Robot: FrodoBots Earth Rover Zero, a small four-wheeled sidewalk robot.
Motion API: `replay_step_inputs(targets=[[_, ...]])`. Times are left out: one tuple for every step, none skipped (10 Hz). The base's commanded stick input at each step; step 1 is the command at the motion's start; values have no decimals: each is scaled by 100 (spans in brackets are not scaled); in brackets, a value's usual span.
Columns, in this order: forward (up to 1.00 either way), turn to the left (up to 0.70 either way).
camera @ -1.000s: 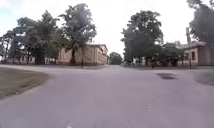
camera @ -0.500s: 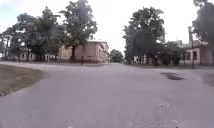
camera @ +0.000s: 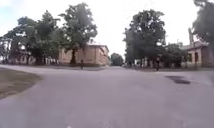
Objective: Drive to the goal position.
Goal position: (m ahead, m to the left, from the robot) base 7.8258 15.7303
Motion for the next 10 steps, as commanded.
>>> replay_step_inputs(targets=[[85, 0], [85, 0], [85, 0], [85, 0], [85, 0], [85, 0], [85, 0], [85, 9], [85, 34], [85, 34]])
